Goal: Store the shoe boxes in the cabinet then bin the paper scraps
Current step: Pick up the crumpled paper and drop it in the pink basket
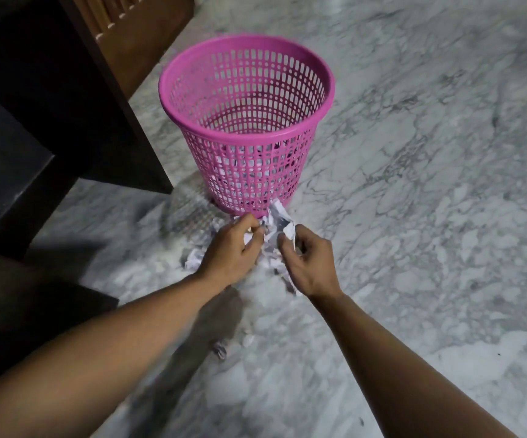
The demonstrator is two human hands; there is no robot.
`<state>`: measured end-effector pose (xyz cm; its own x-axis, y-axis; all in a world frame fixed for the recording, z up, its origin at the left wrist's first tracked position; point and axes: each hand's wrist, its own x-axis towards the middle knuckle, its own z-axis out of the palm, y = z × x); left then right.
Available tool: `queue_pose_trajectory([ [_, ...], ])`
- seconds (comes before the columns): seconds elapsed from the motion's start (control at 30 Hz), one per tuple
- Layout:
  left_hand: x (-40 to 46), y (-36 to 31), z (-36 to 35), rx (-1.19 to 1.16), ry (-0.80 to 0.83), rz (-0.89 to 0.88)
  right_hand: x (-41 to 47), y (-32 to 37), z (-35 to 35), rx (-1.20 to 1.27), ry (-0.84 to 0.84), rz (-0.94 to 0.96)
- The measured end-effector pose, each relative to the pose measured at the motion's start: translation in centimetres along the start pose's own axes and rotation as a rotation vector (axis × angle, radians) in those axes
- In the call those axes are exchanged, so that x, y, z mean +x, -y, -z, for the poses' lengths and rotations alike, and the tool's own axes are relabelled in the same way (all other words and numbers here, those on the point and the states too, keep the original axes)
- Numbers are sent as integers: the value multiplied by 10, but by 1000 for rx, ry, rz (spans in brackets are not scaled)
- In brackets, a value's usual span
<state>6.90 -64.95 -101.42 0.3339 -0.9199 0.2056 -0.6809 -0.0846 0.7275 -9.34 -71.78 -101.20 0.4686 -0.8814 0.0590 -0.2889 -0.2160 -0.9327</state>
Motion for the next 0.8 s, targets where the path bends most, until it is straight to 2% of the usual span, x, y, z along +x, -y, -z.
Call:
queue_pose_trajectory([
  [0.07, 35, -25, 37, -28, -122, -99, 34, 41, 10, 63, -45, 115],
  [0.17, 90, -63, 94, -64, -217, -236, 90, 102, 33, 107, -130, 264],
  [0.23, 128, -80, 126, -84, -293, -245, 133, 143, 45, 6, -145, 322],
  [0.3, 163, -89, 145, -24, -350, -230, 175, 174, 49, -241, -103, 300],
  [0.37, 197, -88, 150, 108, -327, -146, 205, 192, 48, -534, -32, 226],
  [0.47, 224, -88, 148, 325, -91, 208, 222, 202, 39, -827, 152, 165],
  [0.53, 229, -88, 146, 466, 49, 374, 223, 206, 35, -913, 224, 142],
  [0.6, 225, -87, 143, 496, 15, 393, 221, 203, 34, -849, 162, 166],
  [0.67, 208, -82, 140, 436, -130, 277, 214, 191, 37, -686, 13, 256],
  [0.7, 195, -78, 138, 398, -218, 148, 205, 182, 41, -564, -67, 299],
  [0.77, 159, -66, 128, 347, -359, -221, 181, 157, 49, -284, -238, 386],
  [0.8, 138, -57, 119, 338, -376, -388, 166, 141, 54, -159, -333, 423],
])
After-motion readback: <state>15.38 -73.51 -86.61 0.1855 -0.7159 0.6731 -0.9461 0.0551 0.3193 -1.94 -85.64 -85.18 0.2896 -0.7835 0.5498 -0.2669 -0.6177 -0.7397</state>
